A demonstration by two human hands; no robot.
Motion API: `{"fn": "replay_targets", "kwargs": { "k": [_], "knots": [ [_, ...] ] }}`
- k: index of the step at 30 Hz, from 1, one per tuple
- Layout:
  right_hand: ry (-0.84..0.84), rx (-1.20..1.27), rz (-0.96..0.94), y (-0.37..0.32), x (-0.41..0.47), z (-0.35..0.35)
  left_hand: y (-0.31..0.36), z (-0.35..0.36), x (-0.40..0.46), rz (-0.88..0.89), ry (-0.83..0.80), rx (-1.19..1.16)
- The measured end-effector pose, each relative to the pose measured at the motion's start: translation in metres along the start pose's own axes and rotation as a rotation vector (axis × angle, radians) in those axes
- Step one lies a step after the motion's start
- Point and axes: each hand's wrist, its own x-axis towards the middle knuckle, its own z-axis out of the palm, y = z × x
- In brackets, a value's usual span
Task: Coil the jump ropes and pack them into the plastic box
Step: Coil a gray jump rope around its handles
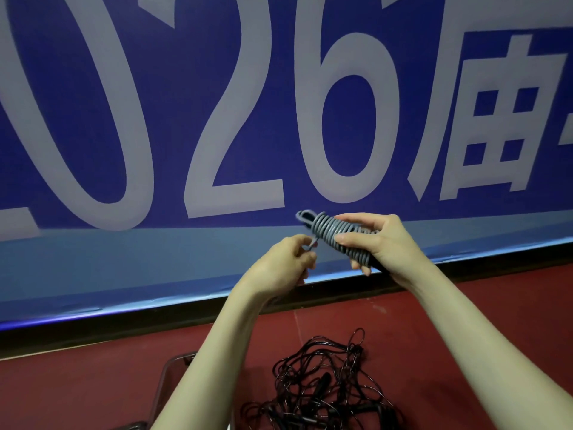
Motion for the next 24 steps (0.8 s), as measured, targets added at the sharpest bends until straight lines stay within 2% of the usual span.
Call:
{"fn": "replay_targets", "kwargs": {
  "k": [4,13,15,19,24],
  "knots": [
    [0.058,-0.089,-0.025,0.000,0.001,-0.007,0.009,-0.002,-0.006,0.099,0.028,0.375],
    [0.062,-0.318,-0.105,0.000,-0.002,-0.006,0.013,-0.008,-0.012,0.094,-0.054,0.582],
    [0.014,-0.354,-0.082,-0.003,-0.003,-0.008,0.012,-0.012,-0.014,0.146,-0.041,0.697],
    [-0.161,-0.452,0.027,-0.014,-0.009,-0.014,0.016,-0.014,-0.017,0.417,0.021,0.993],
    [-0.361,-0.514,0.122,-0.023,-0.015,-0.018,0.022,-0.011,-0.018,0.520,0.053,1.061]
  ]
}}
